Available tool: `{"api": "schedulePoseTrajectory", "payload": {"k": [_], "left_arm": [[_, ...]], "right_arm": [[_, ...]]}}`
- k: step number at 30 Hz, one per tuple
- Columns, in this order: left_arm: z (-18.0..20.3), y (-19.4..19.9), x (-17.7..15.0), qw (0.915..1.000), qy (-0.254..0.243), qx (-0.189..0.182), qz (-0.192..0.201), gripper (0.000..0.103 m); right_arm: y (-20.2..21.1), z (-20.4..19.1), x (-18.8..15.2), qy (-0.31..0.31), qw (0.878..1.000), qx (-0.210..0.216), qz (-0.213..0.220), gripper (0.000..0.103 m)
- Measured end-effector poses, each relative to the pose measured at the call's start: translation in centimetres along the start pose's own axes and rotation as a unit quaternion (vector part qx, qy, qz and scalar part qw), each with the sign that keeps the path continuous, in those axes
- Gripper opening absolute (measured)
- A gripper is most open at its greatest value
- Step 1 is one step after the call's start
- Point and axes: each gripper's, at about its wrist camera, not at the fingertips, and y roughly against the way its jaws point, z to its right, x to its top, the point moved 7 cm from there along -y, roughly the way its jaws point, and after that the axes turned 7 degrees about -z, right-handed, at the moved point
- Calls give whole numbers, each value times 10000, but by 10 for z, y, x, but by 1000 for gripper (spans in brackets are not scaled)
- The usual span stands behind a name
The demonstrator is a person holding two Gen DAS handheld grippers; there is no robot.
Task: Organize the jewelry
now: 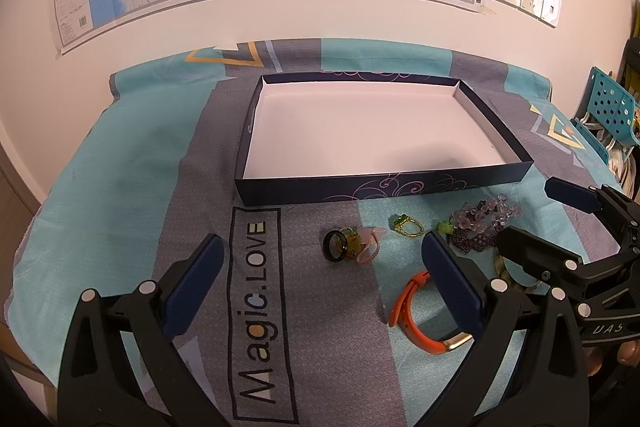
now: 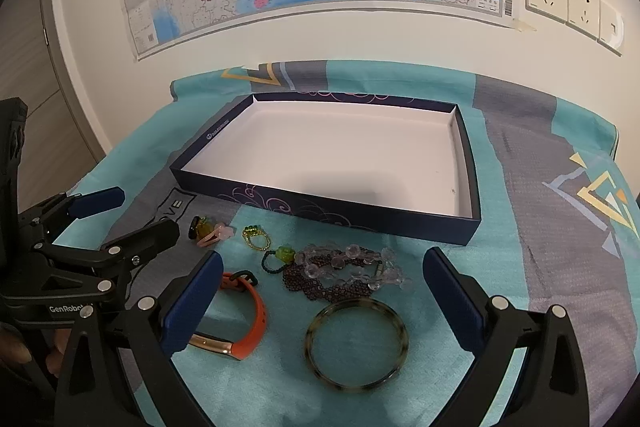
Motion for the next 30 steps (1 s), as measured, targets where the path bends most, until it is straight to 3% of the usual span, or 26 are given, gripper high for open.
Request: {"api": "schedulePoseTrajectory", "payload": {"k": [30], "left_arm": [[3,-3,-1,10000,-38,-35,-25,97]], "right_arm": [[0,0,1,-58,10000,53,-26,97]]}}
